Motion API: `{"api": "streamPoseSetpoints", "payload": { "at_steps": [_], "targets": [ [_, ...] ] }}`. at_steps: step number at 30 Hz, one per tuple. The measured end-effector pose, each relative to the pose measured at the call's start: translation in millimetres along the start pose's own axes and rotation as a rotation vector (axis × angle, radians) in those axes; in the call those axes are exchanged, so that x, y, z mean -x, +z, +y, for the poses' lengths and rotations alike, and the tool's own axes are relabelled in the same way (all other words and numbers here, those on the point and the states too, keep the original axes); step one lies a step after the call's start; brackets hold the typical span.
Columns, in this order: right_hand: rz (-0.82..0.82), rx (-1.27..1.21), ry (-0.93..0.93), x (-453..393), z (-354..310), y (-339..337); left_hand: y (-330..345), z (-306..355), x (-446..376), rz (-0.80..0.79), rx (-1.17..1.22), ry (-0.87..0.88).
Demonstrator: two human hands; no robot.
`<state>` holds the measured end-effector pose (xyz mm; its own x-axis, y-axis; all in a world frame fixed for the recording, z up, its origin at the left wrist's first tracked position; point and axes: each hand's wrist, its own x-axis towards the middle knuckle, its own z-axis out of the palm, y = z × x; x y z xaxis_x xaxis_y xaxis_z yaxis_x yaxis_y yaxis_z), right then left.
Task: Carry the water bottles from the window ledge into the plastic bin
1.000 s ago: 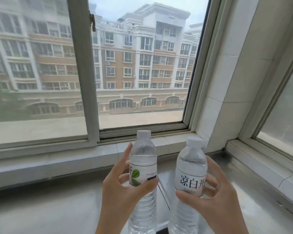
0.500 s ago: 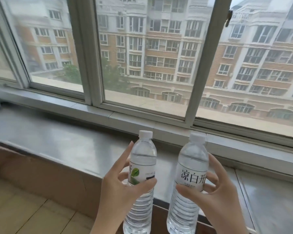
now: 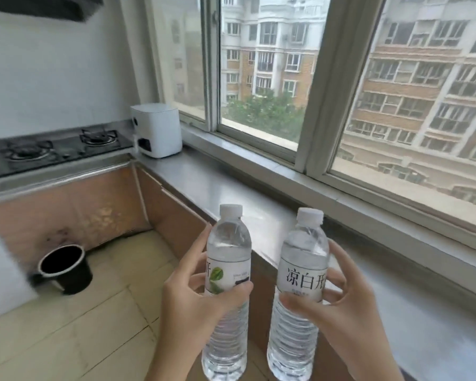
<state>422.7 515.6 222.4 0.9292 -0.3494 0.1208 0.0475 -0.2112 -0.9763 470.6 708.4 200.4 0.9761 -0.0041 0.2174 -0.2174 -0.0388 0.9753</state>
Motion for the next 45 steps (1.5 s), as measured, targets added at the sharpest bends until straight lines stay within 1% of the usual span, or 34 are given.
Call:
{"api": "streamPoseSetpoints", "payload": {
  "at_steps": [3,10,17,20,28,33,37,41,45],
  "targets": [
    [-0.105,-0.014,-0.032,-19.5,-9.7,75.4,-65.8,-3.0,-24.2,0.105,-0.007,-0.006],
    [-0.447,-0.047,-0.104,-56.6,-39.5,227.0,-196.5,-11.8,-44.1,0.426,-0.067,-0.019],
    [-0.775,-0.057,-0.177,-82.5,-53.8,364.1,-291.4,-31.1,-50.9,0.741,-0.124,-0.067],
    [-0.884,-0.068,-0.205,-95.9,-59.2,423.3,-328.6,-40.0,-66.0,0.865,-0.157,-0.063],
    [-1.202,-0.092,-0.293,-123.8,-93.5,587.0,-433.5,-47.2,-113.9,1.137,-0.227,-0.055],
    [-1.415,-0.114,-0.307,-108.0,-115.3,675.8,-492.8,-51.7,-111.0,1.341,-0.228,-0.047],
    [-1.534,-0.107,-0.337,-74.1,-123.1,747.8,-548.1,-57.2,-92.4,1.485,-0.264,-0.051],
    [-1.595,-0.127,-0.348,-27.2,-134.4,820.8,-618.1,-55.2,-71.1,1.553,-0.285,-0.062],
    [-1.62,-0.182,-0.375,25.1,-155.4,897.5,-706.7,-52.6,-48.9,1.6,-0.306,-0.055]
  ]
}}
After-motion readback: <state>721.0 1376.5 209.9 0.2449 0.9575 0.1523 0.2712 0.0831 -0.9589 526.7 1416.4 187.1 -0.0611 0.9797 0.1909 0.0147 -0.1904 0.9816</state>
